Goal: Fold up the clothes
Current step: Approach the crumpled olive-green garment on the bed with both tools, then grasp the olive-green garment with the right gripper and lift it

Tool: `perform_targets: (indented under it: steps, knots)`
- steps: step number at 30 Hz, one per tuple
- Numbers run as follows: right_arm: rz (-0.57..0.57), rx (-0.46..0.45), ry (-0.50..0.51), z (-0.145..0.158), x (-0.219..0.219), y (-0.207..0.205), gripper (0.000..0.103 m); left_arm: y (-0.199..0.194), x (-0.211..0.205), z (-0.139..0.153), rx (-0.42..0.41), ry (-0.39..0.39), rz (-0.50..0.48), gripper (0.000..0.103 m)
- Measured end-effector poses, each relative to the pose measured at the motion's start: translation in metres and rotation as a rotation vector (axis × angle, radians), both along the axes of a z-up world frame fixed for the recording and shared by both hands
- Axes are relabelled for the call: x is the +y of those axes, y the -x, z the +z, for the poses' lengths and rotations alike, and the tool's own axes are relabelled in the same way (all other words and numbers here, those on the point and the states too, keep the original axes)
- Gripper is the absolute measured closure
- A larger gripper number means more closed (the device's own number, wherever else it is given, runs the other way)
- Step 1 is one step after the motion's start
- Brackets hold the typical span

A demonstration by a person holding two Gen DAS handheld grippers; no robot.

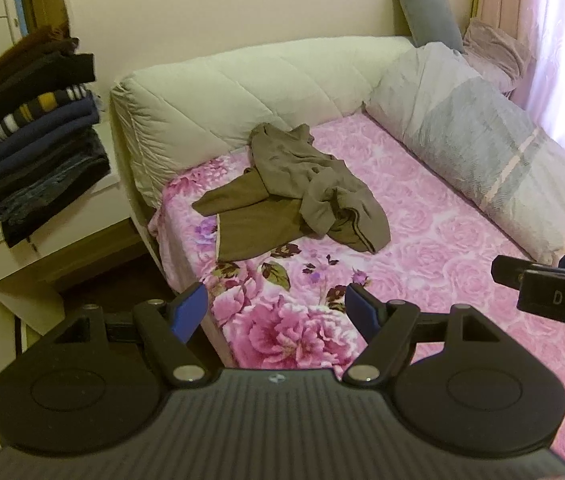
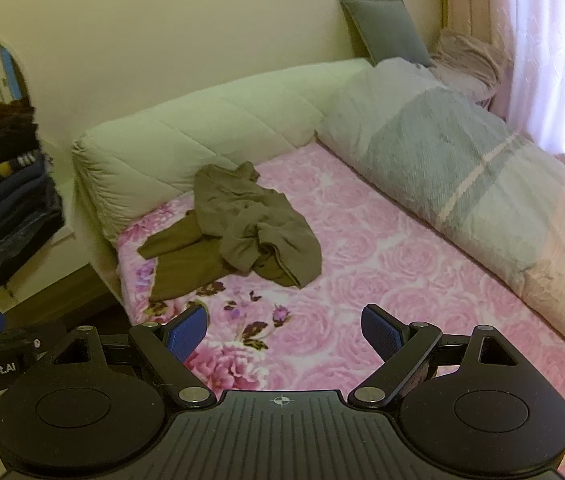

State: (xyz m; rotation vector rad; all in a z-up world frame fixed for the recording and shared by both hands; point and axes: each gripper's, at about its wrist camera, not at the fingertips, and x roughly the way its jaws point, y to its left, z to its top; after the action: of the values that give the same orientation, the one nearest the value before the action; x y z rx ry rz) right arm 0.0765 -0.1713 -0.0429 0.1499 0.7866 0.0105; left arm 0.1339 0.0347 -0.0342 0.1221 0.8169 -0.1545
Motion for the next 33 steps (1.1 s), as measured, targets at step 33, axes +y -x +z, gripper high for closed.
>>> perform_targets:
  steps: [33]
  knots:
    - [-0.270, 0.205, -0.255, -0.071, 0.013, -0.189, 0.016, -0.271, 0.031, -0.045, 0.153, -0.028, -0.220, 0.030]
